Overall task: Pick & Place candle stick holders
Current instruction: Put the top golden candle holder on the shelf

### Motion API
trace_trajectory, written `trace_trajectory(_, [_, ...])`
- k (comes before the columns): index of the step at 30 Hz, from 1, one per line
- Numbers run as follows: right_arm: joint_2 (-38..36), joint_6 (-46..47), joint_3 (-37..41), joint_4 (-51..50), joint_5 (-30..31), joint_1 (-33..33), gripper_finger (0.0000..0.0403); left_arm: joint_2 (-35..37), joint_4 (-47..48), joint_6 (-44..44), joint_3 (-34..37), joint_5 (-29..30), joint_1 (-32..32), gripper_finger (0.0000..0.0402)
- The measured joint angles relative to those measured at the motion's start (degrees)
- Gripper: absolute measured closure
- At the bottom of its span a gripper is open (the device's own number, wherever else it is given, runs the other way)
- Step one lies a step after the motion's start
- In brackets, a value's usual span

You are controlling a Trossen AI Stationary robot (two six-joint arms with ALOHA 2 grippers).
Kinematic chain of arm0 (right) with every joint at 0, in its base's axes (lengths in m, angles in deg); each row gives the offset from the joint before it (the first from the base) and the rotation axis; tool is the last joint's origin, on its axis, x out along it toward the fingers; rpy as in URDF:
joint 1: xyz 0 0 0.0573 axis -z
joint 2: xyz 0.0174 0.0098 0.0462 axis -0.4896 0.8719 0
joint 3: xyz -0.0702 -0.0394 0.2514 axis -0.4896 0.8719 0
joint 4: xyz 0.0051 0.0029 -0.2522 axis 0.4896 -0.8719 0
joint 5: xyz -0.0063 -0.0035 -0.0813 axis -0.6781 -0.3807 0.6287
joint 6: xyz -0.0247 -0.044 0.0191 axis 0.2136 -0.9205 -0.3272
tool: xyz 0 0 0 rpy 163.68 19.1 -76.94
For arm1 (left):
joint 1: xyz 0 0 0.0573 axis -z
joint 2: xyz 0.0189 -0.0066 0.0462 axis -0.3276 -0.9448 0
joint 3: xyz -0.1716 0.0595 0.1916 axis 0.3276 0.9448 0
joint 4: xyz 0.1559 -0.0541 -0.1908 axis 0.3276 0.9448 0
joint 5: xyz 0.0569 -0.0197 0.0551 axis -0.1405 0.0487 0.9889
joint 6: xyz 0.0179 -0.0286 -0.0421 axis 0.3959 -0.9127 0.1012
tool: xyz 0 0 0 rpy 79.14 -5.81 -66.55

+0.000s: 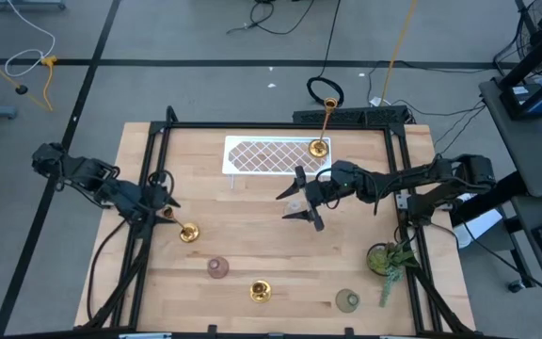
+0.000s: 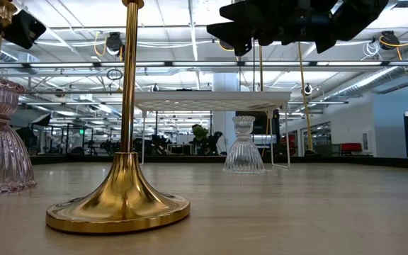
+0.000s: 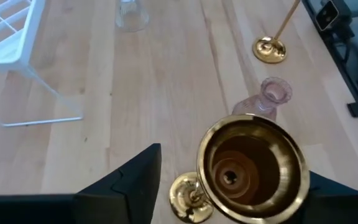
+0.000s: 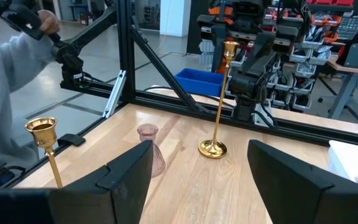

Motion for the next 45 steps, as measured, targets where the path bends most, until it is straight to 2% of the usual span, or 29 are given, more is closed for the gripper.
trace_trajectory(3, [0.0, 0.0, 0.0, 0.0, 0.0, 0.0, 0.0149, -0.4, 0.0, -0.1, 0.0, 0.0, 0.0, 0.0203])
trace_trajectory(9, [0.0, 0.0, 0.0, 0.0, 0.0, 0.0, 0.0149, -2.1, 0.4, -1.1, 0.0, -3.0, 0.0, 0.0291])
trace_trajectory(16, [-0.1, -1.1, 0.0, 2.1, 0.1, 0.0, 0.0149, -3.8, -0.1, -1.3, 0.1, -1.8, 0.0, 0.0385])
trace_trajectory(18, [-0.1, -1.1, 0.0, 2.9, 0.3, 0.0, 0.0149, -4.0, -1.8, -1.1, 0.1, -0.4, 0.0, 0.0387])
trace_trajectory(23, [-0.1, -1.1, 0.0, 4.9, 1.2, -0.1, 0.0149, -5.0, -10.6, 3.3, 0.1, 2.6, 0.0, 0.0362])
trace_trajectory(29, [-0.1, -1.1, 0.0, 4.8, 14.8, -2.4, 0.0149, -7.8, -21.3, 10.0, 0.1, 5.6, 0.0, 0.0389])
trace_trajectory(30, [-0.1, -1.3, 0.0, 4.8, 15.3, -2.7, 0.0149, -8.4, -23.2, 10.7, 0.1, 6.7, 0.0, 0.0389])
trace_trajectory(33, [0.1, -1.4, 0.0, 5.2, 15.2, -3.8, 0.0149, -10.9, -29.2, 12.6, 0.1, 9.7, -0.1, 0.0379])
trace_trajectory(36, [1.8, -1.5, -0.2, 7.4, 15.2, -4.8, 0.0149, -13.9, -36.5, 14.0, 0.1, 9.9, -0.7, 0.0368])
trace_trajectory(45, [5.3, -0.7, -1.5, 11.9, 15.5, -5.4, 0.0149, -21.2, -56.6, 15.2, 0.1, 9.7, -6.3, 0.0389])
